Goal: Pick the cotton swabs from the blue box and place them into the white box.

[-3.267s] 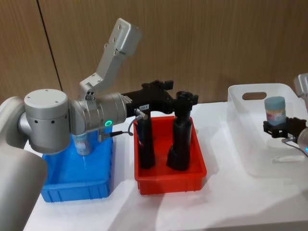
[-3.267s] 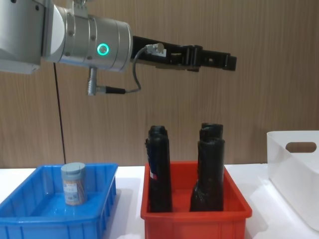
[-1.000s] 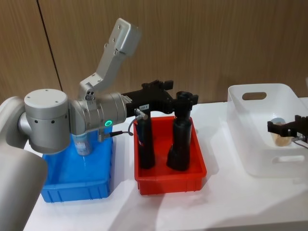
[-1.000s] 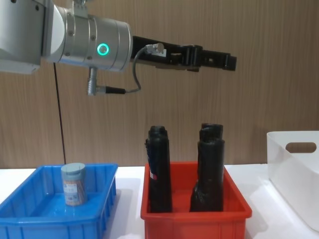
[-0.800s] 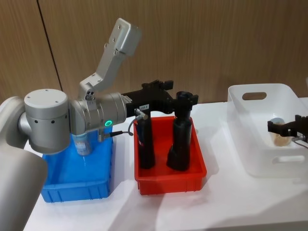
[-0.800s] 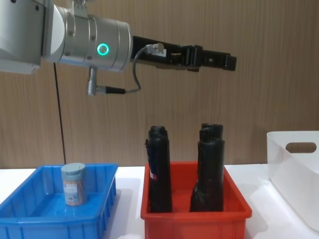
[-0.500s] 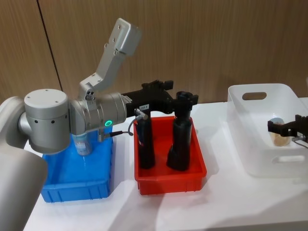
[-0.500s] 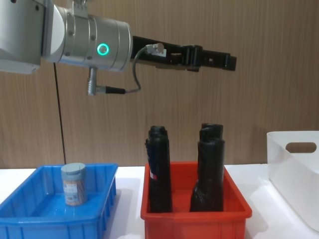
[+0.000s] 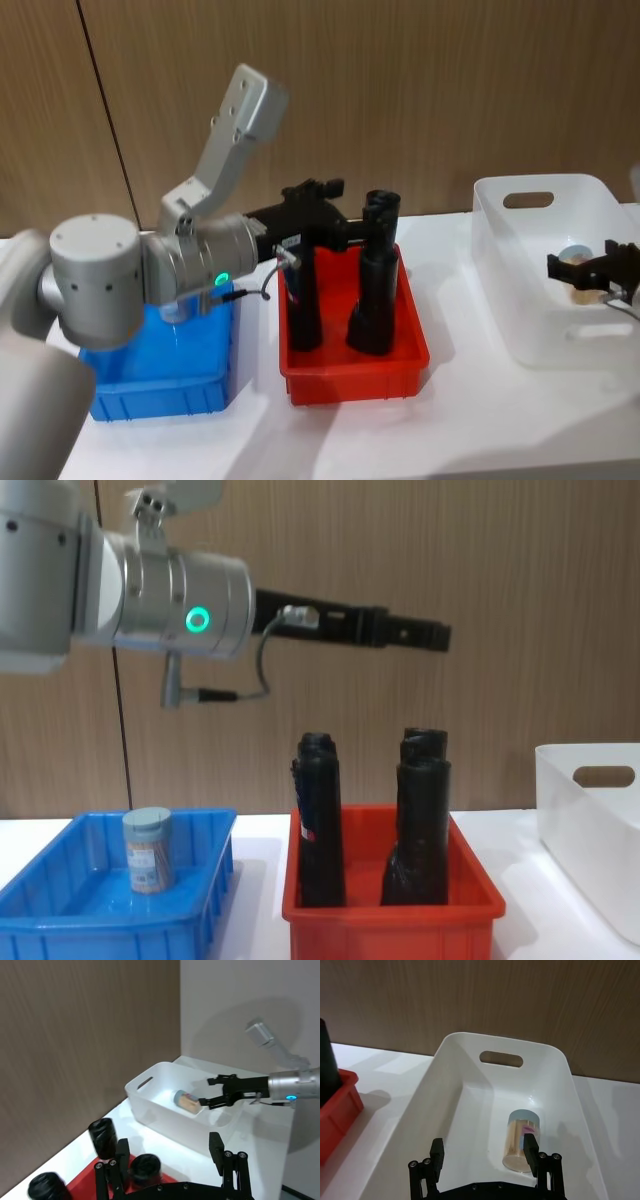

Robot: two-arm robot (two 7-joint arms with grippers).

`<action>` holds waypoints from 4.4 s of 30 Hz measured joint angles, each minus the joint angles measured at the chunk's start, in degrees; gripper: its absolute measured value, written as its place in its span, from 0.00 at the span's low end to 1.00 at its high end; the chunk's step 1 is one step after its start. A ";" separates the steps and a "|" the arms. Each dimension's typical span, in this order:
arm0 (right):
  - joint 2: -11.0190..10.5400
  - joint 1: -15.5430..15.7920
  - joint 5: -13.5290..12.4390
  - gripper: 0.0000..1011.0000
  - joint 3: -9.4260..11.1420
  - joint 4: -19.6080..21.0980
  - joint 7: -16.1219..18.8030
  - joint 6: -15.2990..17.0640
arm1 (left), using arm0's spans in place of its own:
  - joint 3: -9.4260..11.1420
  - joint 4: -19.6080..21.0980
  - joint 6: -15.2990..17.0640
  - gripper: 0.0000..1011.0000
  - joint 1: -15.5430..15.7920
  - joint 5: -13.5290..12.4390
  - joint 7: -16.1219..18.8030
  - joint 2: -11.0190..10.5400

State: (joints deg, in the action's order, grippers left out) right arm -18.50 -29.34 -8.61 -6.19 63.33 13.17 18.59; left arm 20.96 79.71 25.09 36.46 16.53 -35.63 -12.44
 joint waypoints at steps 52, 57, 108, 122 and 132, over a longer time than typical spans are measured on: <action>-0.82 28.73 -7.53 0.99 -6.49 36.12 -8.93 -15.90 | 5.09 13.46 -24.20 0.99 -22.82 -5.08 34.88 -9.43; -0.87 30.01 -7.85 0.99 -6.76 37.69 -9.34 -16.57 | 5.11 13.50 -24.31 0.99 -22.88 -5.09 35.01 -9.46; -0.10 18.60 -10.85 0.99 -5.60 20.40 12.65 -14.65 | 5.07 13.46 -24.29 0.99 -22.87 -5.05 35.00 -9.45; 2.29 9.75 -11.28 0.99 -6.21 7.78 20.57 -14.23 | 5.06 13.46 -24.29 0.99 -22.87 -5.05 35.01 -9.45; 3.75 5.39 -11.52 0.99 -6.69 1.41 22.68 -14.76 | 5.07 13.46 -24.29 0.99 -22.87 -5.06 35.01 -9.45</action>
State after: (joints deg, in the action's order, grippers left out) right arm -14.75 -23.95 -20.13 -12.88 64.74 35.84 3.84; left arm 26.03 93.18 0.79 13.59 11.48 -0.62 -21.89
